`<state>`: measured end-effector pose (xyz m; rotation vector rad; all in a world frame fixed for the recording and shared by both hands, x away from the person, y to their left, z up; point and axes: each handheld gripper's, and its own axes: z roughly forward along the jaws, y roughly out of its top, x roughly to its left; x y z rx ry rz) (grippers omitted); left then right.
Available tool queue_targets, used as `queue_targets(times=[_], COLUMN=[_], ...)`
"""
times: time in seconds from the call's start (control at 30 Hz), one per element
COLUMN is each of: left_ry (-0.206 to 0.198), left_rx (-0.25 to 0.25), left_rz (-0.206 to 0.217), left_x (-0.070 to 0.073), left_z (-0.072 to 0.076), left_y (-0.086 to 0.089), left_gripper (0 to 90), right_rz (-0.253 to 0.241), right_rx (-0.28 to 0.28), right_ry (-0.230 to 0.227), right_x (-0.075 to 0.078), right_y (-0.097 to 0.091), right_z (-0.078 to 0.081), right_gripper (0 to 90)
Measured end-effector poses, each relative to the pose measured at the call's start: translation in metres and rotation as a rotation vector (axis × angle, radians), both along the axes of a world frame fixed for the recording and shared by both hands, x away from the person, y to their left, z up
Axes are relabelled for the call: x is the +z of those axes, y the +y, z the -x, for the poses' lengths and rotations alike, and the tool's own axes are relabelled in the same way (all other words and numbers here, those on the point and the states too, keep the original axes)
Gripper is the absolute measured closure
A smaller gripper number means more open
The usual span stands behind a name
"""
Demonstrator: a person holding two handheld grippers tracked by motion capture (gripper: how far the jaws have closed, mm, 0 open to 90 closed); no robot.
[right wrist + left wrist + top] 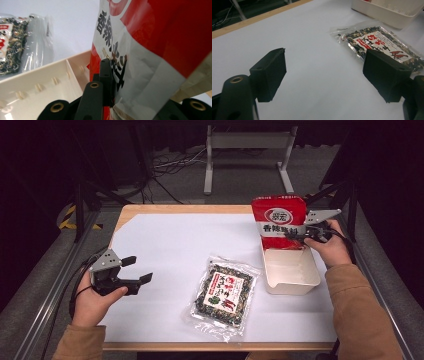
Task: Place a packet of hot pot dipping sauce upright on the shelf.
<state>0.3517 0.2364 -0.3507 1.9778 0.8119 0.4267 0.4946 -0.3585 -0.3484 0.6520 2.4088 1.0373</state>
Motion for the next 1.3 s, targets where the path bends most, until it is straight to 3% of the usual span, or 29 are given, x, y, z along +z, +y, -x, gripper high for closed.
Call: queue_targets(times=[0.3,0.73,0.83,1.13,1.3], left_ry=[0.001,0.002,0.003,0.001,0.004], left_rx=[0.0,0.001,-0.006,-0.008,-0.012], left_rz=[0.001,0.007,0.002,0.003,0.003], left_x=[0.0,0.0,0.0,-0.001,-0.001], left_z=[0.0,-0.001,-0.001,-0.002,-0.003], left_y=[0.0,0.0,0.0,0.0,-0.001], left_gripper=[19.7,19.6,19.6,19.5,19.5], right_rz=[0.037,-0.09,-0.087,0.002,0.027], right_rx=[-0.039,-0.12,-0.135,-0.201,-0.202], right_ry=[0.002,0.021,0.022,0.071,0.073], right_x=[-0.012,-0.031,-0.033,-0.032,-0.03], right_y=[-0.001,-0.012,-0.01,-0.002,0.0], right_z=[0.0,0.009,0.01,0.012,0.011], right_gripper=[80.0,80.8,80.9,81.1,78.7])
